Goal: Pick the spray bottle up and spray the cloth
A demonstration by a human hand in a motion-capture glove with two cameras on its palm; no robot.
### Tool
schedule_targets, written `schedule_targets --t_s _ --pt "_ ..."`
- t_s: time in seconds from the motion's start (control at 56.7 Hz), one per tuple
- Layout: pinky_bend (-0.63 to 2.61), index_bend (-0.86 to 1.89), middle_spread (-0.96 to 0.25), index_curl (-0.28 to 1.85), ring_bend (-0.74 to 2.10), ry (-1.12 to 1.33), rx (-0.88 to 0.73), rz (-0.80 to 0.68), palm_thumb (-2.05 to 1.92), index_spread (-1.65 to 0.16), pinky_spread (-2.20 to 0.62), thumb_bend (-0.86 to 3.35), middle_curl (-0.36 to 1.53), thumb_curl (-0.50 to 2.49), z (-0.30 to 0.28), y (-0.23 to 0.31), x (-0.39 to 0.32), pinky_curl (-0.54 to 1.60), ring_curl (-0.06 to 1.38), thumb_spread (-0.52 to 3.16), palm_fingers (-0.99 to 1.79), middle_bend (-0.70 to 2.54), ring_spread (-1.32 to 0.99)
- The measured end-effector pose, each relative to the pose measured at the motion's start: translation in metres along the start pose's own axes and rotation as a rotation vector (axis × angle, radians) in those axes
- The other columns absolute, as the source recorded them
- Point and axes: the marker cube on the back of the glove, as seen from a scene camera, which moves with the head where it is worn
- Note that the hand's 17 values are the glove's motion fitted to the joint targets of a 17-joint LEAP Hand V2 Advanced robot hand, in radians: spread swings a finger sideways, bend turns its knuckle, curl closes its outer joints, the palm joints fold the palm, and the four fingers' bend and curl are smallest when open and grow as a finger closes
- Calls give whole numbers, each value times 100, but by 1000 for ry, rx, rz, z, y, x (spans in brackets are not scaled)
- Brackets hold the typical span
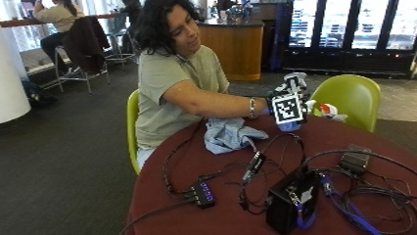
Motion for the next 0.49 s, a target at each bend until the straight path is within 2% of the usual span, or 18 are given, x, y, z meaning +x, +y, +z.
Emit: schedule_targets --t_s 0.07,0.088,0.123,0.194,0.211,0.282,0.493 --pt "39 30 -16 66 65 -29 -97 3 94 -27 -23 -4 56 84 3 -4 13 42 47 32 122 69 -17" --pt "33 30 -15 65 60 -39 -109 19 94 -27 -19 -4 55 83 2 -2 10 40 45 36 107 68 -16" --pt "28 26 -14 64 56 -36 -118 62 95 -28 -13 -3 54 82 -1 -1 6 39 44 42 93 63 -15" --pt "27 20 -11 62 45 79 -147 137 84 -29 -1 -6 49 76 -6 8 11 41 43 64 62 48 -13" --pt "27 19 -11 61 44 103 -166 154 82 -30 1 -6 48 75 -8 13 12 41 43 67 62 47 -13" --pt "28 11 -7 54 38 223 -297 201 74 -33 10 -6 43 69 -24 42 13 39 40 78 41 32 -11" --pt "28 13 -2 41 33 598 -383 130 62 -37 20 -4 37 56 -58 105 -7 35 34 97 35 19 -7"
